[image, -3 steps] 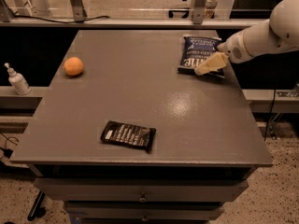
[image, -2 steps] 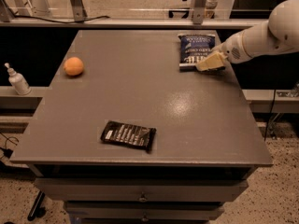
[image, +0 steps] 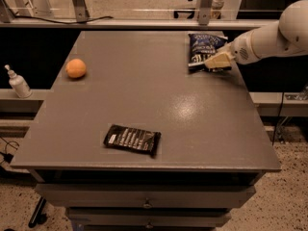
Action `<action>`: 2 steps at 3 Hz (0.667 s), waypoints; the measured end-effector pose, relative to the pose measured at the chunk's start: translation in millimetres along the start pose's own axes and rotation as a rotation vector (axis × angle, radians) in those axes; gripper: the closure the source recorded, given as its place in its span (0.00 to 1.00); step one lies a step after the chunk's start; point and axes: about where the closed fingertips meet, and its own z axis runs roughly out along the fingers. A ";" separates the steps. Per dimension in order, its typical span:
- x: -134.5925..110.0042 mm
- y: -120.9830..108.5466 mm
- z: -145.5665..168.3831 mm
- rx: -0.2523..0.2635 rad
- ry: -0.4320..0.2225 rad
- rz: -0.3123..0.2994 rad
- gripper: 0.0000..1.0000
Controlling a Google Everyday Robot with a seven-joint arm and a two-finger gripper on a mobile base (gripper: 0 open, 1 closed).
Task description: Move blue chip bag near rxbar chocolate
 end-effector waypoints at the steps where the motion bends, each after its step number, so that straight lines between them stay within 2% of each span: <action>1: -14.3 4.1 -9.4 -0.010 -0.033 -0.024 1.00; 2: -34.0 14.9 -24.6 -0.052 -0.078 -0.058 1.00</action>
Offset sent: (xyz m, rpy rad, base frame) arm -0.0330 0.0224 0.0816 0.0898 -0.0910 0.1775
